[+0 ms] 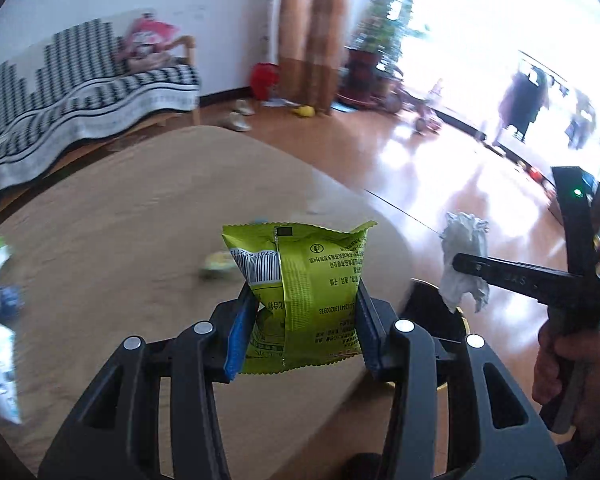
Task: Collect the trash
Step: 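Carry both items over the bin and open both tools to drop them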
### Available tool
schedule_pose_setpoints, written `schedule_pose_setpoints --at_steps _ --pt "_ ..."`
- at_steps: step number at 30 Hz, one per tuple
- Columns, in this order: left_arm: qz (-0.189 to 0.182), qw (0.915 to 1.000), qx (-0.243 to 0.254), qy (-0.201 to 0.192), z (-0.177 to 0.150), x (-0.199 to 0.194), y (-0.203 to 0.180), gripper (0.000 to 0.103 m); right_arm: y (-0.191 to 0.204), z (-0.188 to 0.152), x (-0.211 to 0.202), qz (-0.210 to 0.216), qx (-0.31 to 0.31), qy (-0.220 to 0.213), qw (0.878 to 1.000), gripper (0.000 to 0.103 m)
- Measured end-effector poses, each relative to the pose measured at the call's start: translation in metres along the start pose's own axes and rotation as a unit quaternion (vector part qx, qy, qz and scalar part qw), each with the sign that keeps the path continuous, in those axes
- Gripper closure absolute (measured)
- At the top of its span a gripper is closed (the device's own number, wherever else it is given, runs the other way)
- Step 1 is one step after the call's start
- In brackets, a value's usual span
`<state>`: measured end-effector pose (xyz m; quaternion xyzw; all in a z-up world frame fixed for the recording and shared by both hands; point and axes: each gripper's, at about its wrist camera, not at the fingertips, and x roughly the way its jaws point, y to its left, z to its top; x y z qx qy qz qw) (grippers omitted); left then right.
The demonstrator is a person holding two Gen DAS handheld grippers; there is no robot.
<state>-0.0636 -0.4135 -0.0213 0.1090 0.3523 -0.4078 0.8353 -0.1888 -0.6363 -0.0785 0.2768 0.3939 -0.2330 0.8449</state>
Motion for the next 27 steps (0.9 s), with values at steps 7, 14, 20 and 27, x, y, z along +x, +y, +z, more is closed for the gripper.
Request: schedule_pose_setpoints --at_steps 7,14,20,27 --pt "-0.047 0.9981 0.034 0.021 -0.007 0.036 -0.062 0.058 -0.066 -0.019 0.023 -0.042 0.027 0.052 0.997 0.086" --pt "-0.069 0.9953 0.056 0.04 -0.014 0.06 -0.1 0.058 -0.097 -0.037 0.05 -0.073 0.031 0.103 0.992 0.086" --pt "-0.076 0.9937 0.064 0.052 -0.013 0.077 -0.113 0.058 -0.099 -0.038 0.056 -0.073 0.031 0.109 0.991 0.086" --pt "-0.08 0.9932 0.06 0.06 -0.012 0.092 -0.122 0.058 -0.101 -0.032 0.055 -0.069 0.034 0.105 0.992 0.086"
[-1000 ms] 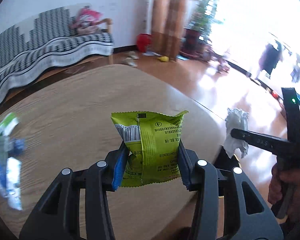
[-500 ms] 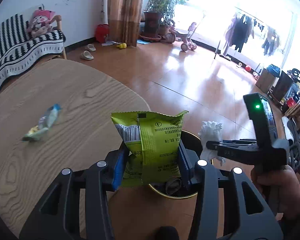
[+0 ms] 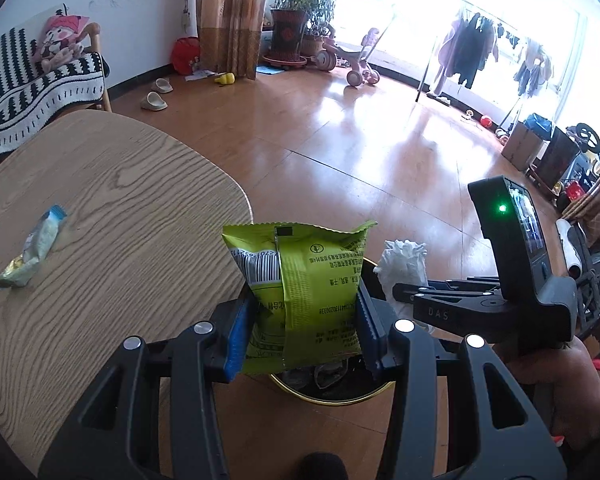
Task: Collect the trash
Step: 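Carry both items over the bin and open both tools to drop them, then return to the table and grasp the crumpled blue-white wrapper with the left tool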
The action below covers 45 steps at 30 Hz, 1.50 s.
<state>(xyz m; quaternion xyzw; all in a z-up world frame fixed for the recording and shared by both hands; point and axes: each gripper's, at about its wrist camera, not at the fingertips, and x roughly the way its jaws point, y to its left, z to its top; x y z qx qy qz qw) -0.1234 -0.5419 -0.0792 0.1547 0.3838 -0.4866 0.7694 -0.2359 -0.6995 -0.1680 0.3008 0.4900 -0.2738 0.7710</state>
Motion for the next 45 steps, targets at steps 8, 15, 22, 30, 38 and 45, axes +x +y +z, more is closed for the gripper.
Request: schedule_pose_setpoints --at_steps 8,15,22,30,38,45 --pt "-0.003 1.0 -0.004 0.009 0.0 0.01 0.001 0.058 -0.006 0.004 -0.008 0.006 0.009 -0.019 1.0 0.041" --pt "-0.01 0.9998 -0.002 0.017 0.001 0.024 -0.001 0.058 -0.019 0.006 -0.014 0.007 0.028 -0.027 0.999 0.041" --pt "-0.023 0.9994 0.003 0.025 0.007 0.044 -0.011 0.058 -0.035 0.005 -0.029 0.002 0.06 -0.045 0.997 0.04" --pt "-0.03 0.9995 0.003 0.007 0.015 0.043 -0.017 0.029 -0.052 0.001 -0.052 -0.001 0.088 -0.078 0.993 0.038" --pt "-0.018 0.9998 0.006 -0.011 0.011 -0.003 0.006 0.02 -0.008 0.009 -0.066 0.013 0.056 -0.089 0.994 0.035" --pt "0.042 0.9979 -0.032 -0.037 0.0 -0.082 0.08 0.018 0.1 0.017 -0.085 0.065 -0.009 -0.106 0.992 0.034"
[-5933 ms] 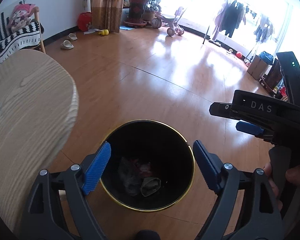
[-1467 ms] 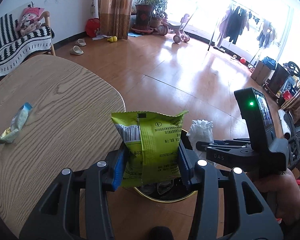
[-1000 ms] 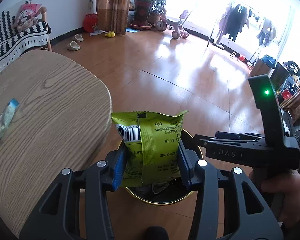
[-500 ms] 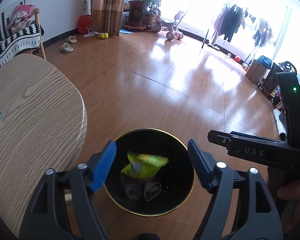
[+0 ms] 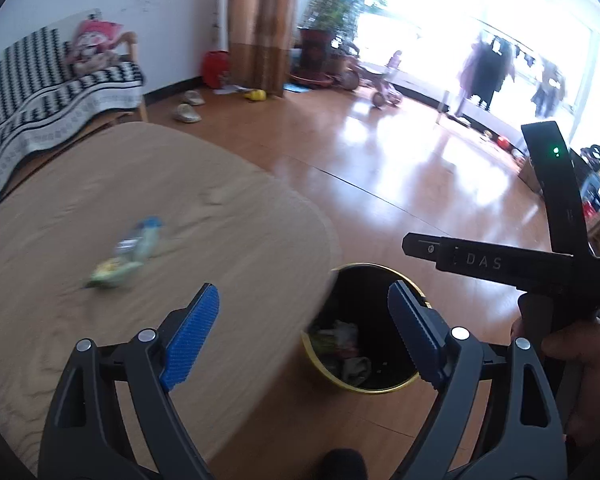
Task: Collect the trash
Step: 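Return to the table and grasp the crumpled blue-white wrapper with the left tool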
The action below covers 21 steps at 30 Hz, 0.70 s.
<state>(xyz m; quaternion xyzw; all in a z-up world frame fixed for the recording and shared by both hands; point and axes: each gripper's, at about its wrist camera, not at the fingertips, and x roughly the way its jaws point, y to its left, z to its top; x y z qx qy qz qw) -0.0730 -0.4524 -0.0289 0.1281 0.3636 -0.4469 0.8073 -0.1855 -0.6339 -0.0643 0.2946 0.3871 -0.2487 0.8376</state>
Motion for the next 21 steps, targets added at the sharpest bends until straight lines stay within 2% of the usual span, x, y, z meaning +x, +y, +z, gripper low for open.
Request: schedule_pose_setpoints --at_steps 6,10,15,18,21 --pt "0.075 0.9951 -0.062 -0.021 -0.016 -0.061 0.091 0.018 0.128 -0.009 0.007 0.057 -0.088 0.005 0.995 0.031" --pt "0.126 0.9848 -0.117 -0.027 -0.033 -0.104 0.158 0.018 0.208 -0.026 0.016 0.097 -0.135 0.024 0.986 0.031" --pt "0.183 0.9659 -0.18 -0.037 -0.066 -0.158 0.231 0.018 0.292 -0.045 0.023 0.135 -0.182 0.043 0.973 0.031" --pt "0.207 0.9552 -0.209 -0.035 -0.09 -0.181 0.263 0.018 0.336 -0.065 0.027 0.147 -0.21 0.054 0.965 0.031" --pt "0.221 0.9482 -0.226 -0.026 -0.108 -0.194 0.286 0.018 0.369 -0.083 0.034 0.151 -0.239 0.064 0.957 0.031"
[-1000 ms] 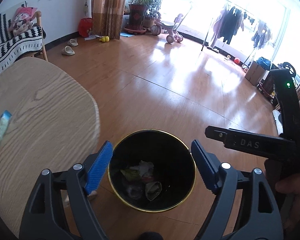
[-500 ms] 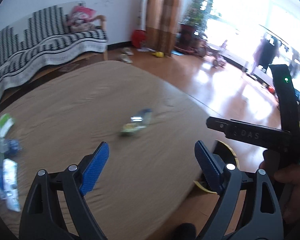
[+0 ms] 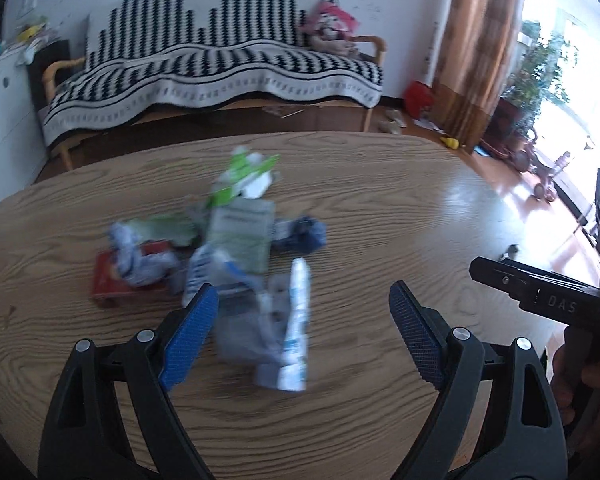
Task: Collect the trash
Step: 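Return to the table and grasp the crumpled blue-white wrapper with the left tool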
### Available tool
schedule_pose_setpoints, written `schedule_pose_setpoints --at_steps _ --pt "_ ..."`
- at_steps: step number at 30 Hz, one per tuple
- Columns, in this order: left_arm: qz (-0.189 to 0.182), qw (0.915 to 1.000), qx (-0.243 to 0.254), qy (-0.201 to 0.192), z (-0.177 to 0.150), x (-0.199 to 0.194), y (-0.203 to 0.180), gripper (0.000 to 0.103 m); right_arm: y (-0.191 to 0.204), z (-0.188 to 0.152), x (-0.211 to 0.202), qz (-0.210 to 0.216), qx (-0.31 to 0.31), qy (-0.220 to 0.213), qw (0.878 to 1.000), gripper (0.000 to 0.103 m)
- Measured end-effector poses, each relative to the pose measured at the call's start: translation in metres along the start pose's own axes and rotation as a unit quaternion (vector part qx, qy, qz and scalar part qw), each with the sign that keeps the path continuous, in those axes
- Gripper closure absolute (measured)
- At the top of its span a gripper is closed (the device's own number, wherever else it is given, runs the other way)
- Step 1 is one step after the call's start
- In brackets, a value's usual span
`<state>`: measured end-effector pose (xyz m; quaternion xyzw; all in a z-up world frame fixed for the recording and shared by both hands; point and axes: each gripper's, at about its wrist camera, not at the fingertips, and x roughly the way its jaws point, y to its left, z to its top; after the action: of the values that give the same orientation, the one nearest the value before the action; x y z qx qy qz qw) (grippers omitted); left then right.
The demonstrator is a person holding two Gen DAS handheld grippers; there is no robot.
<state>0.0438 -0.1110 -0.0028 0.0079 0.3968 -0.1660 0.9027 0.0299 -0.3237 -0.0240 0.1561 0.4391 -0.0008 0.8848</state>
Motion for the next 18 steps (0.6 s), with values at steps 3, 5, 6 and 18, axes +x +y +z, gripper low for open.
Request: schedule_pose_setpoints --at_steps 3,5,6,18 --pt "0.003 0.9999 -0.008 0.011 -0.002 0.007 0.019 0.018 0.02 -0.003 0.014 0.0 -0.017 0.01 1.0 0.031" --pt "0.01 0.9997 -0.015 0.019 -0.003 0.016 0.029 0.018 0.03 -0.002 0.022 -0.002 -0.023 0.015 1.0 0.031" --pt "0.015 0.9995 -0.017 0.023 -0.002 0.022 0.033 0.018 0.034 -0.001 0.027 -0.002 -0.024 0.017 1.0 0.031" --pt "0.028 0.9987 -0.014 0.041 0.001 0.056 0.042 0.046 0.054 -0.003 0.052 0.013 -0.037 0.039 0.998 0.031"
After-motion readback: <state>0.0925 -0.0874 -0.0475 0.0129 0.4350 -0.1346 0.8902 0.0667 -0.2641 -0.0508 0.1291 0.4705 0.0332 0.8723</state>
